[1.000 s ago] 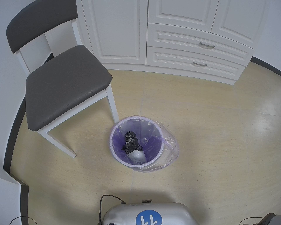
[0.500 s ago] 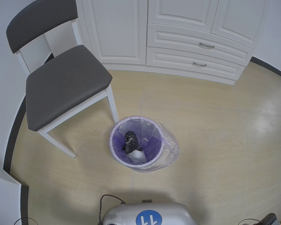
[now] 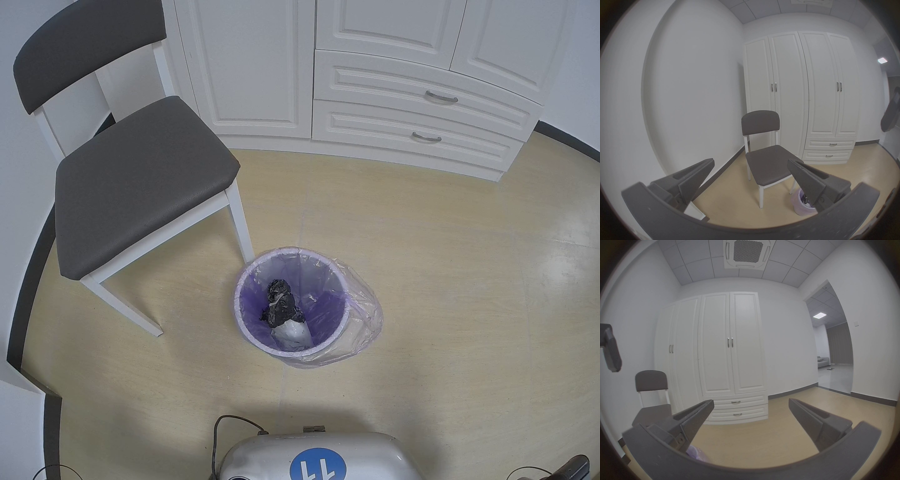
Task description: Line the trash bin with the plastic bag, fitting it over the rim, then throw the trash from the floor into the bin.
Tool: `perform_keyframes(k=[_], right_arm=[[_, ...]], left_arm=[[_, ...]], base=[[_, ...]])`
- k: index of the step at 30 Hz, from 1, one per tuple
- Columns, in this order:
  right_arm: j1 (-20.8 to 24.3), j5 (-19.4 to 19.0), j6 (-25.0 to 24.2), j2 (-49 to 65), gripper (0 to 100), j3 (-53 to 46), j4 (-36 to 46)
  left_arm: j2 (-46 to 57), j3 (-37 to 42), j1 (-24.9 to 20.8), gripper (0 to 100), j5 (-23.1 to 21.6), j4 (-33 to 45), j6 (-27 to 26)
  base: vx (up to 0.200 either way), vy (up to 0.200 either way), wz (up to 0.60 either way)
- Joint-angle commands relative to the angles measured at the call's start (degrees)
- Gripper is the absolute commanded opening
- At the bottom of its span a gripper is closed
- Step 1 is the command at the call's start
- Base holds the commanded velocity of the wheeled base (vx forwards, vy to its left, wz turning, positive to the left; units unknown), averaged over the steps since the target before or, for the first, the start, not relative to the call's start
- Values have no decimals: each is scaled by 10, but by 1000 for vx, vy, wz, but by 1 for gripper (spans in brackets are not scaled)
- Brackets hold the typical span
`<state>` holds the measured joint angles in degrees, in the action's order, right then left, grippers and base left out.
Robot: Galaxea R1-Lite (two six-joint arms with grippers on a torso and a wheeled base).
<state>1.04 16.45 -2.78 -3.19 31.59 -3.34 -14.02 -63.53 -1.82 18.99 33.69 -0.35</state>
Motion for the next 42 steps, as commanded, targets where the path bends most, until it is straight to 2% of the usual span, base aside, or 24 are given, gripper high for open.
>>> perform_keyframes(k=[1, 7, 12, 13, 15, 17, 18, 21, 23, 26, 29, 30, 32, 33, 35, 37, 42], right_arm=[[-10, -13, -2, 32, 100, -21, -9], [-10, -14, -4, 32, 100, -31, -26], [-9, -19, -21, 32, 100, -34, -27], [-9, -19, -36, 32, 100, -35, -26], [-9, -19, -43, 32, 100, -35, -26], [-9, -19, -51, 32, 100, -36, -27], [-9, -21, -60, 32, 100, -35, -27], [-9, -22, -62, 32, 100, -36, -28], [-9, -23, -63, 32, 100, -43, -56], [-9, -24, -58, 32, 100, -88, -144], [-9, -26, -47, 32, 100, -145, -239], [-9, -30, -28, 32, 100, -186, -302], [-9, -33, -6, 32, 100, -229, -364], [-9, -33, -2, 32, 100, -235, -372], [-9, -34, 19, 32, 100, -276, -433], [-9, -34, 30, 32, 100, -289, -461], [-9, -33, 46, 32, 100, -297, -473]], left_arm=[[8, -34, 5, 100, -2, 27, -3], [45, -38, 1, 100, -4, 77, -2], [93, -5, 0, 100, -5, 102, -1], [122, 31, 8, 100, -6, 103, 4], [133, 49, 13, 100, -6, 103, 6], [140, 70, 16, 100, -5, 104, 25], [139, 80, 16, 100, -10, 93, 57], [140, 101, 16, 100, -28, 83, 58], [140, 147, 16, 100, -45, 48, 59], [140, 229, 16, 100, -46, -39, 63], [139, 307, 16, 100, -47, -144, 68], [139, 363, 16, 100, -48, -220, 69], [139, 429, 16, 100, -53, -301, 65], [139, 438, 16, 100, -55, -312, 64], [139, 504, 16, 100, -99, -379, 48], [139, 535, 16, 100, -125, -396, 44], [140, 587, 17, 100, -127, -400, 48]], base=[[0, 0, 0], [0, 0, 0], [0, 0, 0], [0, 0, 0], [0, 0, 0], [0, 0, 0], [0, 0, 0], [0, 0, 0], [0, 0, 0], [0, 0, 0], [0, 0, 0], [0, 0, 0], [0, 0, 0], [0, 0, 0], [0, 0, 0], [0, 0, 0], [0, 0, 0]])
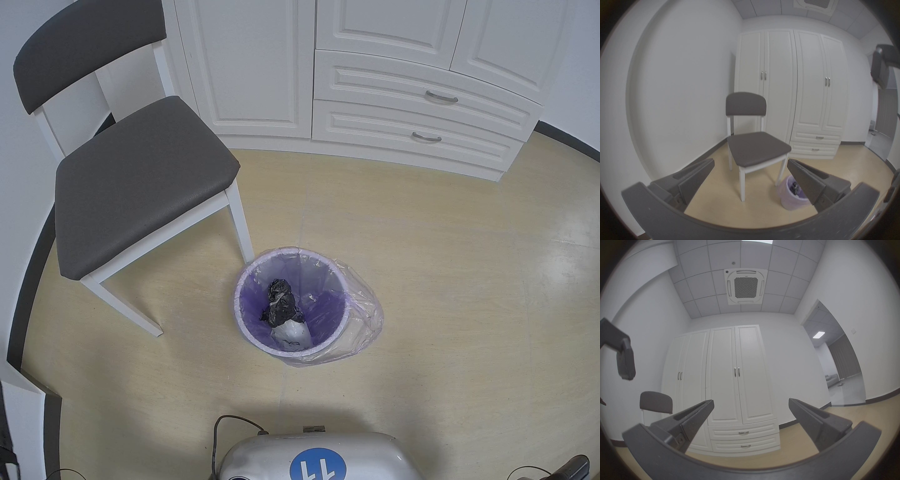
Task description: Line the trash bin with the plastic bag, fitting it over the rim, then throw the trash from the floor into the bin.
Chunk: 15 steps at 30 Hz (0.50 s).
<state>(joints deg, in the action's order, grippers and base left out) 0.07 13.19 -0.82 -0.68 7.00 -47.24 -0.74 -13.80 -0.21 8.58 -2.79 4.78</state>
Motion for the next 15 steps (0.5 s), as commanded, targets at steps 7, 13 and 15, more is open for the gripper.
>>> perform_keyframes(k=[7, 13, 15], right_arm=[[0, -1, 28, 7, 100, -70, -30], [0, -2, 27, 7, 100, -70, 5], [0, -2, 27, 7, 100, -70, 14]], left_arm=[[7, 138, 1, 100, -23, -9, -5], [0, 132, -1, 100, -34, 24, -5], [-5, 129, -1, 100, -35, 28, -5]], base=[[0, 0, 0], [0, 0, 0], [0, 0, 0]])
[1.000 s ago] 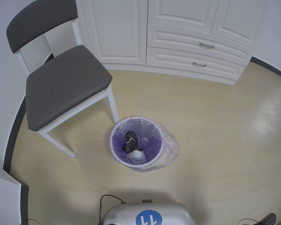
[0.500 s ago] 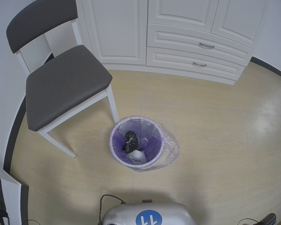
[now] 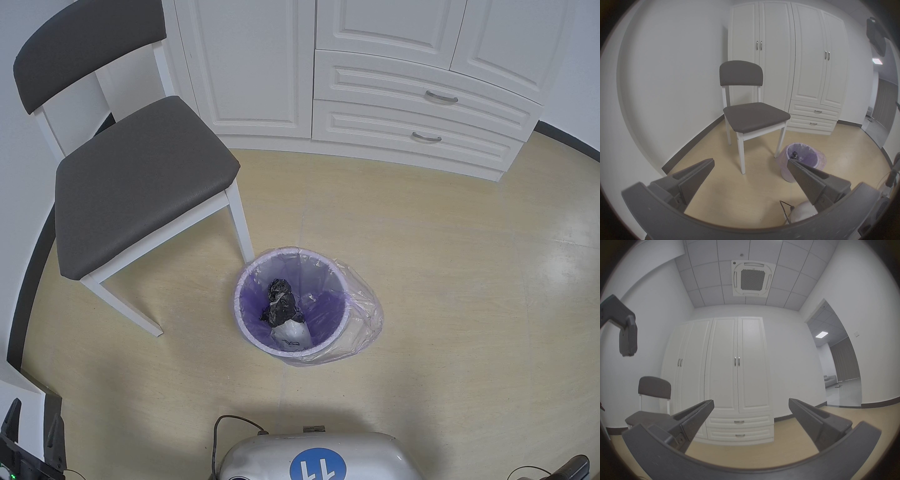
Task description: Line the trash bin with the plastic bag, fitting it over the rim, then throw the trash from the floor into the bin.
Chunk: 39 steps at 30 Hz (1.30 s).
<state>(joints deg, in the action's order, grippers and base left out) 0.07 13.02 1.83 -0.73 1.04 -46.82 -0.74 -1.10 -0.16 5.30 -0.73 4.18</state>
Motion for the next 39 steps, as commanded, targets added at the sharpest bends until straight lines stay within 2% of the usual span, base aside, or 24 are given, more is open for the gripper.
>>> perform_keyframes(k=[1, 8, 14, 15, 20, 26, 29, 35, 39], right_arm=[[0, 0, 1, 7, 100, -10, 27], [-1, 1, 13, 7, 100, -10, 91], [-1, -1, 13, 7, 100, -10, 185], [-1, -5, 12, 7, 100, -10, 225], [0, -39, 11, 7, 100, -10, 316], [0, -44, 8, 7, 100, -10, 403], [-1, -47, 8, 7, 100, -10, 425], [-1, -78, 13, 7, 100, -10, 426], [-1, -115, 17, 7, 100, -10, 427]], left_arm=[[-4, 1, 0, 100, -8, 11, 1], [3, 1, 1, 100, -11, 11, 1], [3, 1, 1, 100, -11, 11, 1], [3, 2, 1, 100, -12, 11, 0], [4, 4, 1, 100, -14, 10, -2], [4, 6, 0, 100, -21, 8, -8], [4, 6, 0, 100, -21, 9, -9], [5, 10, -1, 100, -37, 8, -34], [5, 11, -1, 100, -37, 7, -31]], base=[[0, 0, 0], [0, 0, 0], [0, 0, 0], [0, 0, 0], [0, 0, 0], [0, 0, 0], [0, 0, 0], [0, 0, 0], [0, 0, 0]])
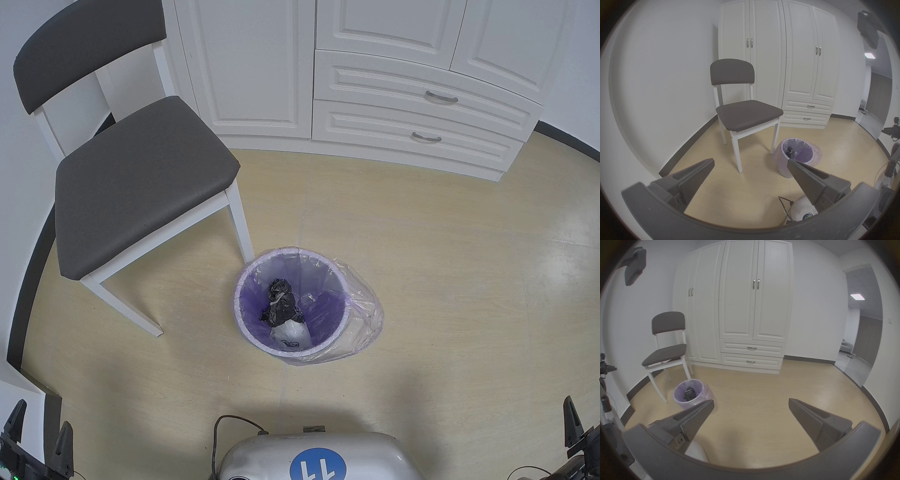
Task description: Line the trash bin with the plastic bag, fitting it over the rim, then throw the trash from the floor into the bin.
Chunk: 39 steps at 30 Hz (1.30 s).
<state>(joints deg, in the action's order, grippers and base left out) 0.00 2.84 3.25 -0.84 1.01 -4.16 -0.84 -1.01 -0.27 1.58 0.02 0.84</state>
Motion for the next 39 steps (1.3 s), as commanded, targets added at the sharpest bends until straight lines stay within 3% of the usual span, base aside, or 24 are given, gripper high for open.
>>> perform_keyframes(k=[1, 22, 25, 39], right_arm=[[0, -15, 3, 8, 100, -10, 0], [0, -38, 11, 8, 100, -10, 3], [0, -43, -5, 8, 100, -5, 57], [3, -37, -34, 8, 100, -10, 42]], left_arm=[[6, 10, 0, 100, 0, 0, 2], [6, 10, 0, 100, 0, 0, -1], [7, 10, 1, 100, 0, 0, -2], [6, 10, 1, 100, -1, -2, 7]], base=[[0, 0, 0], [0, 0, 0], [0, 0, 0], [0, 0, 0]])
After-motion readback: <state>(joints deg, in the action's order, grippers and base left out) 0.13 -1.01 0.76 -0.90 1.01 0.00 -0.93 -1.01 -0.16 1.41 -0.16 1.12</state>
